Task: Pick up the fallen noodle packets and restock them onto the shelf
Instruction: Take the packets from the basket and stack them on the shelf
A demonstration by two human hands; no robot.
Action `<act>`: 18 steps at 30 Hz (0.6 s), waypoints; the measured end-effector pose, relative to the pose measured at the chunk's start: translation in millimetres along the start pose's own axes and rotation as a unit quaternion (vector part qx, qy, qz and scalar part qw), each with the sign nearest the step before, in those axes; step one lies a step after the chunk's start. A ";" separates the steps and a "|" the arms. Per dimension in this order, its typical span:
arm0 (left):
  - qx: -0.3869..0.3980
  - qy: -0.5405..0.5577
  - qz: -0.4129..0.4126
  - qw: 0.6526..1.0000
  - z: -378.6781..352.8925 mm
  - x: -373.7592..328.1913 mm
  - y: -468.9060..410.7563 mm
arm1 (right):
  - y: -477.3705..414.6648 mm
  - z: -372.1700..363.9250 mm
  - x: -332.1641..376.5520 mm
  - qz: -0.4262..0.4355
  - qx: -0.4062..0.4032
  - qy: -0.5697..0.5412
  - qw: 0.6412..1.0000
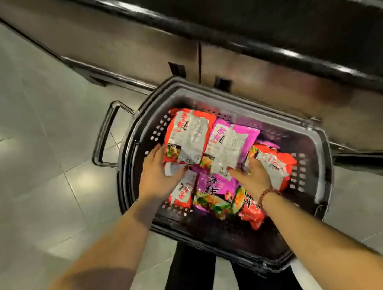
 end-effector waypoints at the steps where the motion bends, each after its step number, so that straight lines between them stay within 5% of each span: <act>1: 0.002 0.009 -0.004 1.000 -7.4 1.5 -7.4 | -11.6 -7.0 -13.8 -0.015 -0.002 -0.026 1.000; 10: 0.002 0.018 -0.038 0.999 -48.4 0.4 -42.7 | -47.6 -20.6 -3.7 -0.082 -0.052 -0.162 0.982; 18: 0.043 0.095 0.013 0.994 -53.4 -23.6 -27.1 | 9.3 -13.9 51.1 0.073 -0.132 -0.089 0.985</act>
Point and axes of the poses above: each hand's wrist, its own y-axis away from the middle knuckle, its own z-axis out of the back of the hand, x = y × z, the point moved 10 cm from there along -y, towards the middle knuckle, and after that the axes turned 1 degree about -z, right-handed, at the moved point
